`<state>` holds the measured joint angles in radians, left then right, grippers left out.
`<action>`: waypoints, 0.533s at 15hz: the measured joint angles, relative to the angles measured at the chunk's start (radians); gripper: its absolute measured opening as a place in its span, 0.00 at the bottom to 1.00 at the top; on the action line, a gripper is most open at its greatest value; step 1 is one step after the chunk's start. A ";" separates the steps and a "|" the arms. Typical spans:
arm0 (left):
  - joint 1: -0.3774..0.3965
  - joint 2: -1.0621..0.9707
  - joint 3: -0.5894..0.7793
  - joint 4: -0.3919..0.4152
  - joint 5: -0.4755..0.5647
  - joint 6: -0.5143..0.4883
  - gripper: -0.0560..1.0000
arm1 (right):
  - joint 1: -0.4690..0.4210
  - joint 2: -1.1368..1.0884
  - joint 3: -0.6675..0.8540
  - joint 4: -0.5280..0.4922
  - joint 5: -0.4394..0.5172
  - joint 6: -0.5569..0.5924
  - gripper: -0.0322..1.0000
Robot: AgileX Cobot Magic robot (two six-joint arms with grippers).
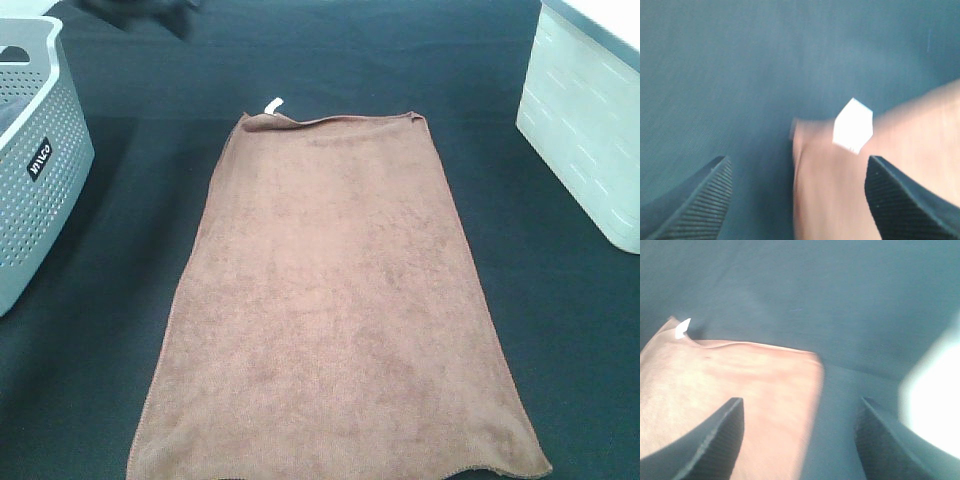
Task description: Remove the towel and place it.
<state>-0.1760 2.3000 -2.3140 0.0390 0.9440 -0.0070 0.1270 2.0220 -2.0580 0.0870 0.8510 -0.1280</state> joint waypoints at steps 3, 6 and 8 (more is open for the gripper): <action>0.129 -0.111 0.000 0.020 0.142 -0.023 0.72 | -0.080 -0.106 -0.001 -0.036 0.130 0.040 0.63; 0.186 -0.169 0.000 0.016 0.263 0.007 0.72 | -0.113 -0.180 -0.001 -0.064 0.298 0.041 0.63; 0.192 -0.218 0.041 -0.025 0.265 0.023 0.72 | -0.113 -0.240 0.043 -0.069 0.352 0.050 0.63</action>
<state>0.0160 2.0820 -2.2730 0.0140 1.2090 0.0160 0.0140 1.7820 -2.0150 0.0180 1.2030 -0.0780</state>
